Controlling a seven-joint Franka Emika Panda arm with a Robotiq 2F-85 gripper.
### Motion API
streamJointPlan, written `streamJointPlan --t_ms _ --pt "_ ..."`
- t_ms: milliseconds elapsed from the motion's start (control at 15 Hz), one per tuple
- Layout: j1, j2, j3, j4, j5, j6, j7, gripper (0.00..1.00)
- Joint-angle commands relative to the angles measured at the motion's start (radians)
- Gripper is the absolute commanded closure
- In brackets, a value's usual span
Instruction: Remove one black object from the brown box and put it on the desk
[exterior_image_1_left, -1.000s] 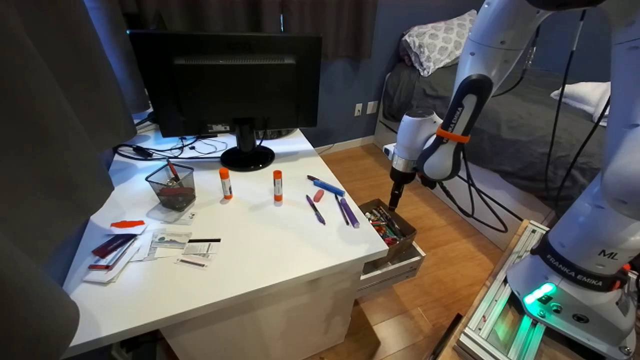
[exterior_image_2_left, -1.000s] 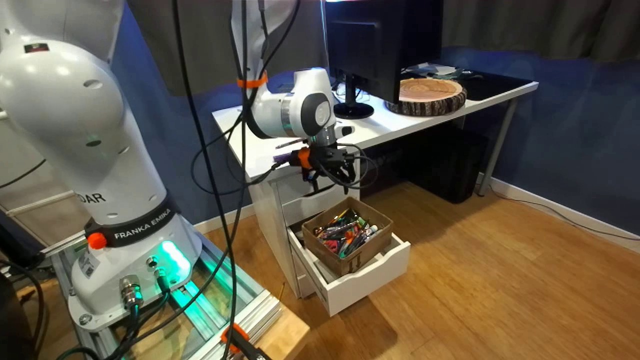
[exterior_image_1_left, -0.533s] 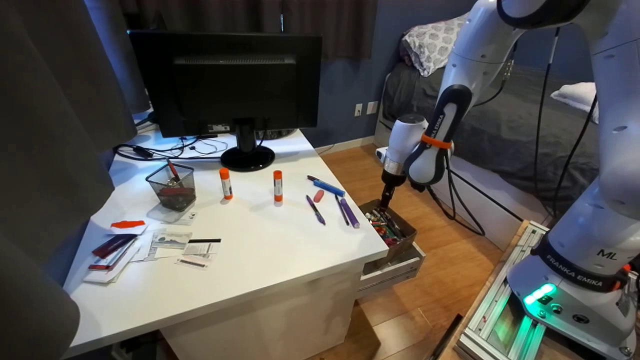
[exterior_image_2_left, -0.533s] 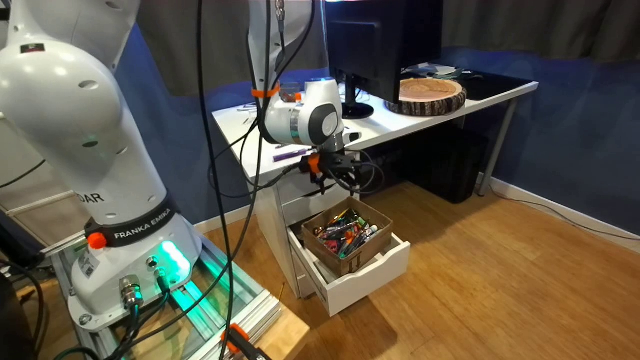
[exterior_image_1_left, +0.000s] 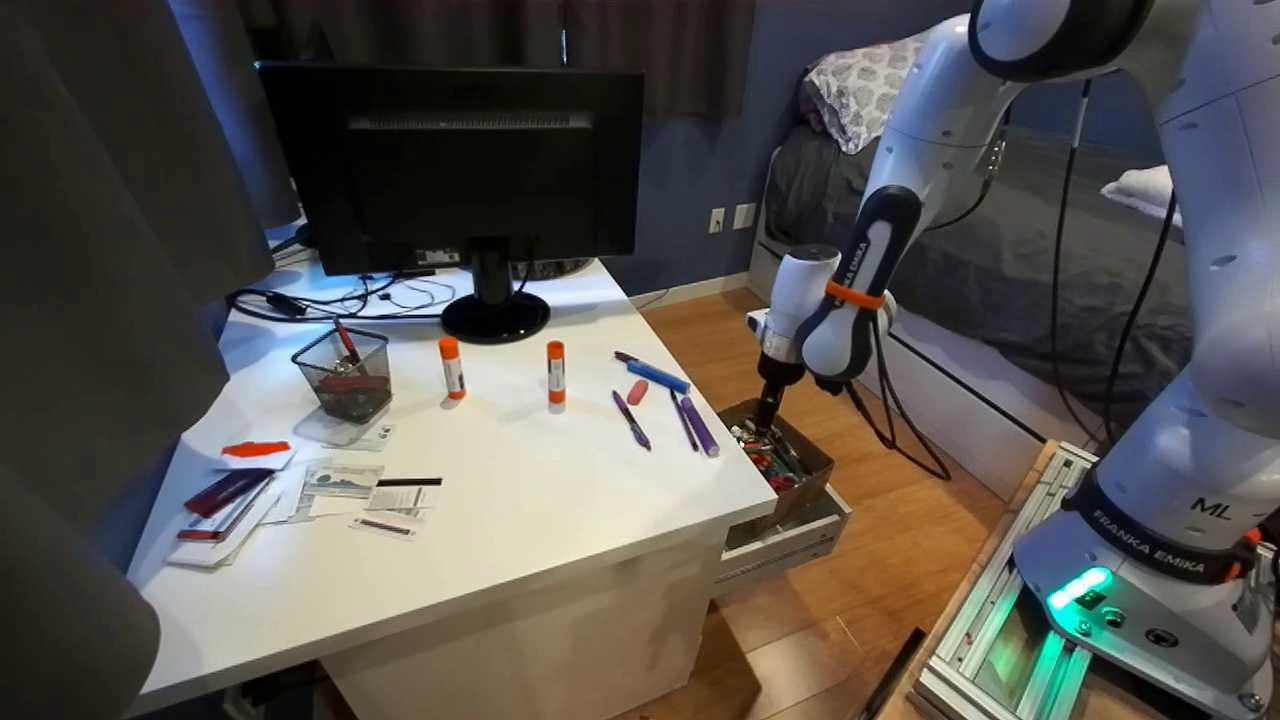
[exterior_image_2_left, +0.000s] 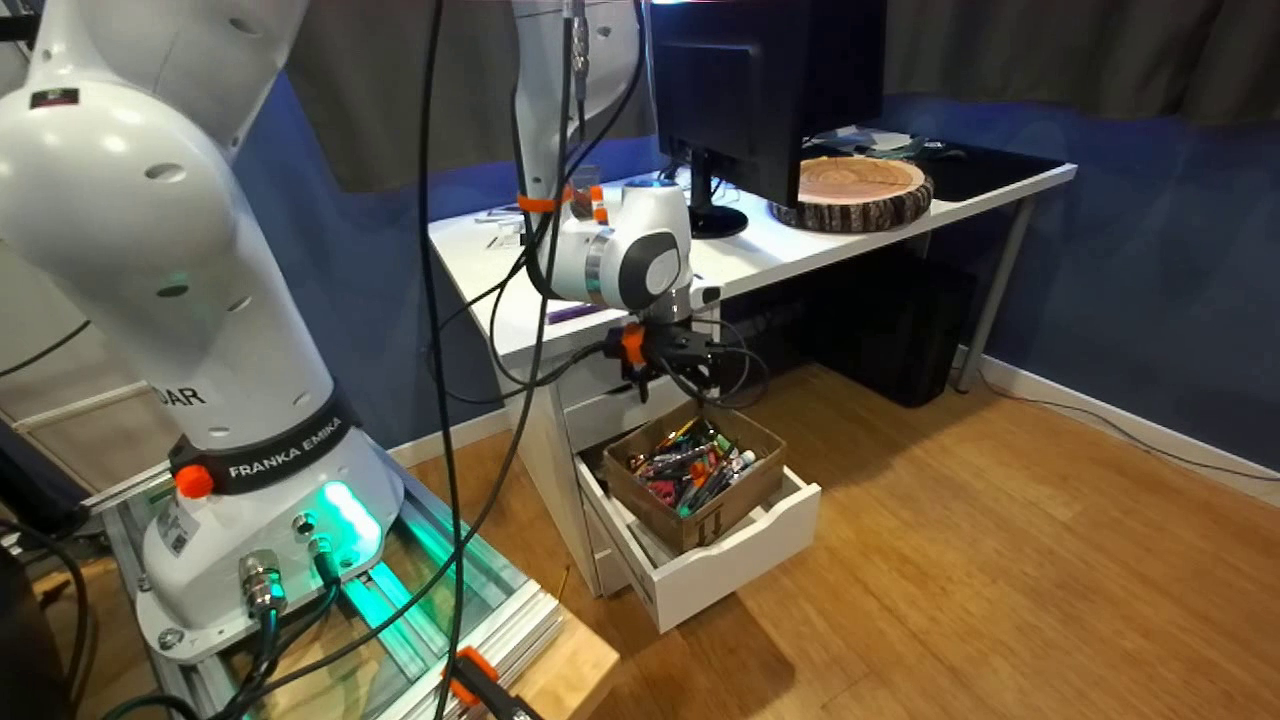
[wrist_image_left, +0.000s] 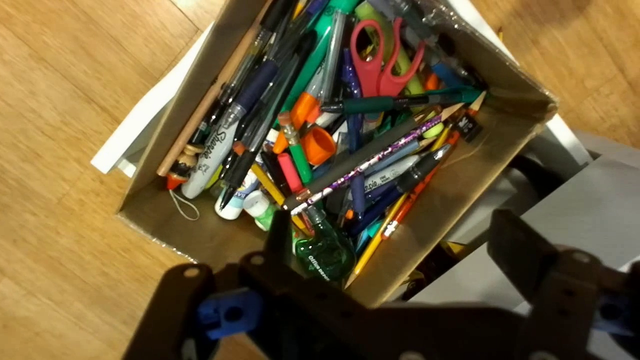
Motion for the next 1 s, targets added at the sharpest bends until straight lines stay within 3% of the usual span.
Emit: streamJointPlan --t_ms 0,933 --pt "-0.033 0.123 0.023 0.116 0.033 -0.021 -0.061 0.0" --pt "-0.088 0.381 0.077 0.414 0.022 -0.023 -0.121 0.0"
